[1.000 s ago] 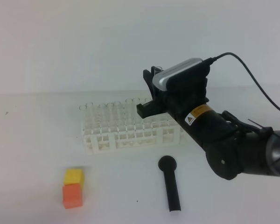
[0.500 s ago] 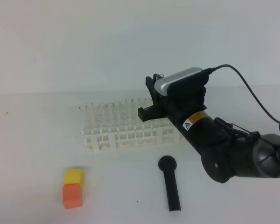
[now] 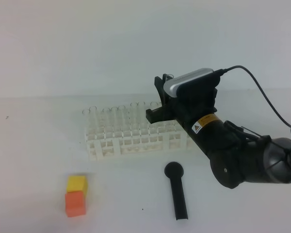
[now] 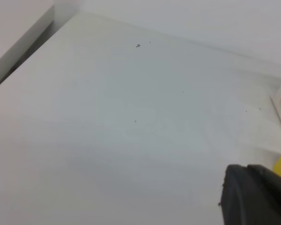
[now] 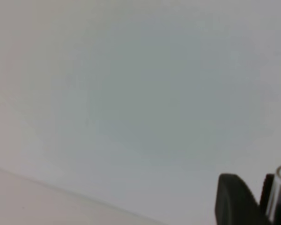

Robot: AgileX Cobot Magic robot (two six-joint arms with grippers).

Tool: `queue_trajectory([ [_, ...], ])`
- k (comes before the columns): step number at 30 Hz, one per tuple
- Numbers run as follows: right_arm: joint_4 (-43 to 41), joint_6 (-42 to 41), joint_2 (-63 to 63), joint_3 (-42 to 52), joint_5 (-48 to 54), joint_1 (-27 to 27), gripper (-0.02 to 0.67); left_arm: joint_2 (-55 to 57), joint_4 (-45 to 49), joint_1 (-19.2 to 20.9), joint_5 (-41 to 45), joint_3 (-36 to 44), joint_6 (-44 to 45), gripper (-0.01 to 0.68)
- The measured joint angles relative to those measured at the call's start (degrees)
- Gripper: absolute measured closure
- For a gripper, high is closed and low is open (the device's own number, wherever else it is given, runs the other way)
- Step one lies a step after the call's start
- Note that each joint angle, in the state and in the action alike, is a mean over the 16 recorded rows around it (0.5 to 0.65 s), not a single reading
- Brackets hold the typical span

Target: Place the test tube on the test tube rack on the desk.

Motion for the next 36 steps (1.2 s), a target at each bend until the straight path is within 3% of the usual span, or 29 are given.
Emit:
queue_trajectory([
  [36,-2.69,-0.41,2.34,-3.26,2.64,-0.01,0.528,0.0,0.0,0.0,0.0,0.0,0.0,0.674],
])
